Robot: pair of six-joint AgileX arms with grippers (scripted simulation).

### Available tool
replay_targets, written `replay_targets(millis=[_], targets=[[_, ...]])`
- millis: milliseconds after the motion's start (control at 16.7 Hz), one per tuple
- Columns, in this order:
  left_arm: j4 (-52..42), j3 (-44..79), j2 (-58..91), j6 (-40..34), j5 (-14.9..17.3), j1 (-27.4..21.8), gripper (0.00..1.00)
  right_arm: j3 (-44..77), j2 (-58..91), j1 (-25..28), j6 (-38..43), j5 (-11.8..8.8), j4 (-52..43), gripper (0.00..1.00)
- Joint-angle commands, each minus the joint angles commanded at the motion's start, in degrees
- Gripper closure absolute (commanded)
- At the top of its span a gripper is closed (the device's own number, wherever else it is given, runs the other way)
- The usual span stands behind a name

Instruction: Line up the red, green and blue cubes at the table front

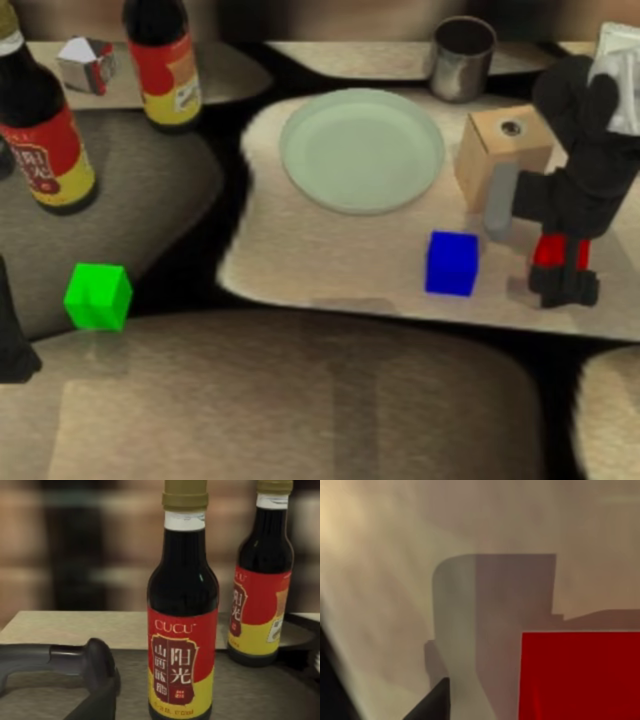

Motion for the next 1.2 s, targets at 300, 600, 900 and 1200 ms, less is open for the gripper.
replay_targets(millis=[300,600,900,1200], targets=[[0.0,0.0,0.0,0.0,0.0,0.0,0.0,0.0,0.0,0.0,0.0,0.0,0.0,0.83],[0.0,0.0,0.0,0.0,0.0,0.0,0.0,0.0,0.0,0.0,0.0,0.0,0.0,1.0],[0.0,0.0,0.0,0.0,0.0,0.0,0.0,0.0,0.0,0.0,0.0,0.0,0.0,1.0],[0.0,0.0,0.0,0.0,0.0,0.0,0.0,3.1,-3.4,0.2,0.7,-0.4,-6.1,1.0]])
